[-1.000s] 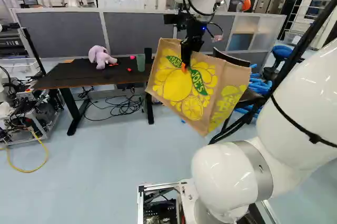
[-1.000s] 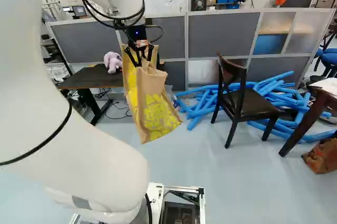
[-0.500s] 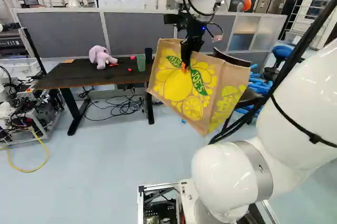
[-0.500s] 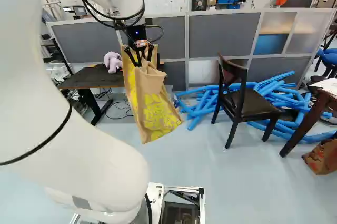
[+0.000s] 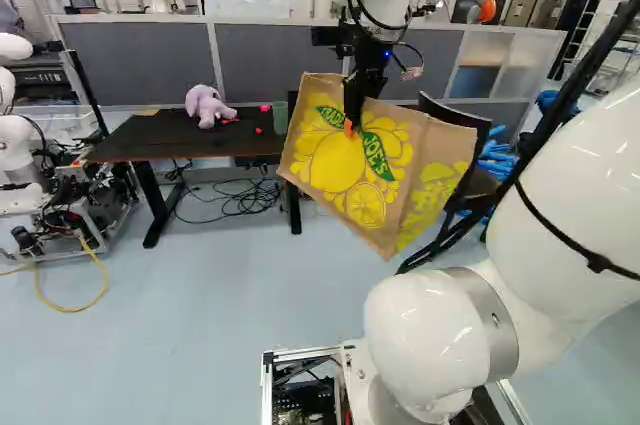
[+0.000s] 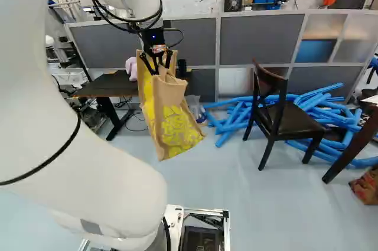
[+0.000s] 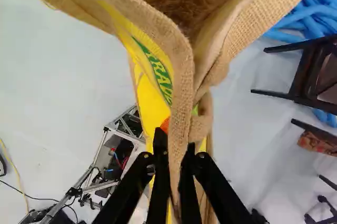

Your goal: Pick up the bag on the ground and place it on the table

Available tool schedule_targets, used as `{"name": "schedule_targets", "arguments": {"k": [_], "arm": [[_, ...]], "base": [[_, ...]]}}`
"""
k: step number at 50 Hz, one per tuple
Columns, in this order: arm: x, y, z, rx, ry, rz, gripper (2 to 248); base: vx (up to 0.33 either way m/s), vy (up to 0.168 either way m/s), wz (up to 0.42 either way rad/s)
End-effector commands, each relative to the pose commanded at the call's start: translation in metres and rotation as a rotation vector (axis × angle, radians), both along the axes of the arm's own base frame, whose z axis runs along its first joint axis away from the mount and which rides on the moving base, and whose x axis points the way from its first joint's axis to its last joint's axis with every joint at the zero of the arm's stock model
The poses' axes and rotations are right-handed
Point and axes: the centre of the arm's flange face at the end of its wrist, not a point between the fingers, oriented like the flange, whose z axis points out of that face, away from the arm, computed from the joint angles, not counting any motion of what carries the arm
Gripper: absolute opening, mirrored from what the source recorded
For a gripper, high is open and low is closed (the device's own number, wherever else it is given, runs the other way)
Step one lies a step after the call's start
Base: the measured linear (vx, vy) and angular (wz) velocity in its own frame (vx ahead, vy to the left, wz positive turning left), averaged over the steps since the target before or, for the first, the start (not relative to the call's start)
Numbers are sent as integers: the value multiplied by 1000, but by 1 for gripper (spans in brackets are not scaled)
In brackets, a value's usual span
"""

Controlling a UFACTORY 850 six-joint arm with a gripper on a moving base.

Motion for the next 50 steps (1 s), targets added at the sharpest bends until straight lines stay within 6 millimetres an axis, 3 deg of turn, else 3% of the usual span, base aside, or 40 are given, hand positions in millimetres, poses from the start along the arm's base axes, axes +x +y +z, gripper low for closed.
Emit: {"name": "schedule_targets", "arguments": {"k": [50], "arm": [[0,0,0,0,0,0,22]], "base": [[27,57,172]]}}
